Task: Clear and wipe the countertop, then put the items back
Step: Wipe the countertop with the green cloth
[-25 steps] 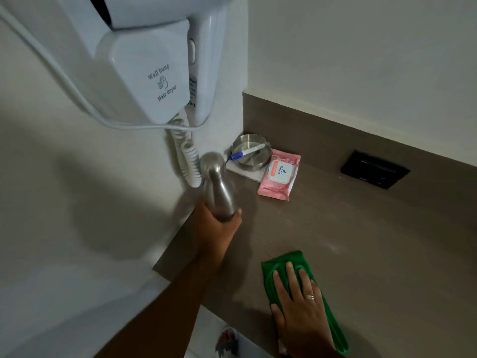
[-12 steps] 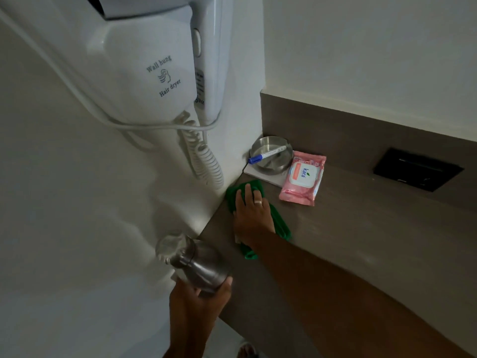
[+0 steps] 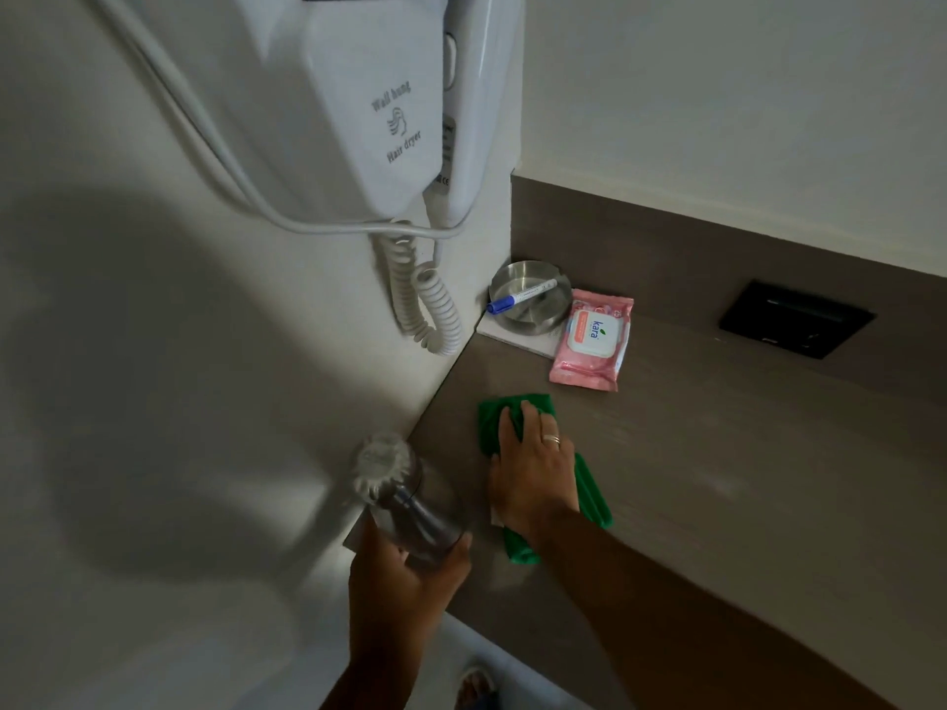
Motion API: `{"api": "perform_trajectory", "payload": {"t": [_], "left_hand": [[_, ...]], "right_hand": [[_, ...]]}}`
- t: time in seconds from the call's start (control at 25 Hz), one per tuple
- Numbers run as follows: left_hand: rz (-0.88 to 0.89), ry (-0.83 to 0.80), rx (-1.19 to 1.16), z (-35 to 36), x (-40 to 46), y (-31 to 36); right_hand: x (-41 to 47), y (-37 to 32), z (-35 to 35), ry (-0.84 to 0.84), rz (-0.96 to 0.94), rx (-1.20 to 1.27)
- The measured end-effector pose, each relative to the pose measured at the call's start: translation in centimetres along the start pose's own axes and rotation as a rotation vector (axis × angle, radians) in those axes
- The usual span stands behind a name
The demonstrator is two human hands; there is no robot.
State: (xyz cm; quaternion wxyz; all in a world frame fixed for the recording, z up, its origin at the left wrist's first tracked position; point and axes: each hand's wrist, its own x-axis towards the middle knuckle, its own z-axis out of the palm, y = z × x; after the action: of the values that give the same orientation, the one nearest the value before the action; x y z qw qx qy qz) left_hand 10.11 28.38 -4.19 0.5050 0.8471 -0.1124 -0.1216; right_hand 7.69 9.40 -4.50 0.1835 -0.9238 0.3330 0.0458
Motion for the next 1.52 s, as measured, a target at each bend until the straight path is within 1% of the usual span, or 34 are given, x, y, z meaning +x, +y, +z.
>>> {"api": "perform_trajectory", "payload": {"t": [0.2,0.28,0.32,0.36,0.4,0.44,0.48,0.52,0.56,0.6,0.64,0.68,0.76,0.8,0.84,0.88,0.96,1.0,1.04,1.08,1.16,1.24,1.28,1.4,1.48,1.52], "left_hand": [[0.059,0.018,0.086,0.1,0.7,-0.7],[0.078,0.01,0.101,0.1,1.0,-1.1],[0.073,0.005,0.104,0.2,1.1,-1.0],[0.073,0.003,0.106,0.2,1.0,-0.9],[0.071,0.001,0.105,0.0,0.9,-0.6],[0.072,-0.005,0.105,-0.1,0.8,-0.6],[0.069,-0.018,0.107,-0.3,0.7,-0.2],[0.075,-0.038,0.104,-0.5,0.6,-0.1],[0.071,-0.051,0.107,-0.9,0.5,0.0],[0.068,-0.064,0.104,-1.1,0.6,-0.1],[0.052,-0.077,0.101,-1.2,0.7,0.1],[0.049,-0.096,0.087,-1.3,0.8,0.2],[0.045,-0.116,0.072,-1.1,1.4,0.7],[0.036,-0.126,0.074,-0.9,2.0,1.1],[0.04,-0.142,0.083,-0.4,2.7,1.4],[0.041,-0.158,0.101,0.1,3.4,2.1],[0.086,-0.176,0.118,1.9,5.0,3.9],[0.136,-0.189,0.126,2.9,5.8,4.9],[0.167,-0.217,0.157,3.9,6.6,6.4],[0.2,-0.241,0.183,5.0,7.8,7.2],[0.217,-0.235,0.181,7.1,10.2,8.2],[0.191,-0.184,0.152,8.8,12.4,8.3],[0.188,-0.163,0.152,9.5,13.2,8.4],[0.226,-0.129,0.173,10.4,14.7,8.6],[0.235,-0.14,0.162,10.3,15.2,8.3],[0.222,-0.163,0.136,10.0,14.9,7.9]], "right_hand": [[7.5,-4.0,0.2,-0.03,-0.083,-0.072],[9.0,-4.4,0.4,-0.019,-0.105,-0.122],[8.5,-4.0,0.5,-0.007,-0.168,-0.16],[7.2,-3.5,0.6,0.004,-0.293,-0.225],[5.1,-2.8,0.8,-0.016,-0.446,-0.292],[2.5,-1.7,1.1,-0.058,-0.58,-0.307],[0.3,-0.1,1.2,-0.084,-0.665,-0.28],[-1.5,2.0,1.2,-0.099,-0.683,-0.261],[-2.5,4.3,0.6,-0.087,-0.651,-0.259],[-2.9,6.8,0.2,-0.053,-0.578,-0.268],[-2.8,8.9,-0.5,-0.021,-0.462,-0.276],[-2.3,10.6,-1.3,0.02,-0.307,-0.273],[-1.3,11.0,-2.1,0.042,-0.02,-0.219],[-1.0,10.0,-2.1,0.066,0.066,-0.196],[-1.5,8.7,-1.7,0.067,0.102,-0.204],[-2.6,7.4,-0.9,0.068,0.072,-0.228],[-7.1,6.6,0.8,0.02,-0.132,-0.253],[-10.0,7.4,1.4,-0.015,-0.23,-0.256],[-12.7,8.9,1.5,-0.034,-0.288,-0.268],[-14.9,11.2,1.5,-0.009,-0.317,-0.277],[-17.7,15.8,0.5,0.05,-0.217,-0.278],[-18.2,19.1,-0.8,0.057,-0.101,-0.267],[-17.8,19.9,-1.3,0.02,-0.078,-0.253],[-16.3,21.0,-1.5,-0.06,-0.114,-0.276],[-16.6,21.0,-1.8,-0.052,-0.103,-0.303],[-17.3,20.6,-2.0,-0.024,-0.037,-0.285]]}}
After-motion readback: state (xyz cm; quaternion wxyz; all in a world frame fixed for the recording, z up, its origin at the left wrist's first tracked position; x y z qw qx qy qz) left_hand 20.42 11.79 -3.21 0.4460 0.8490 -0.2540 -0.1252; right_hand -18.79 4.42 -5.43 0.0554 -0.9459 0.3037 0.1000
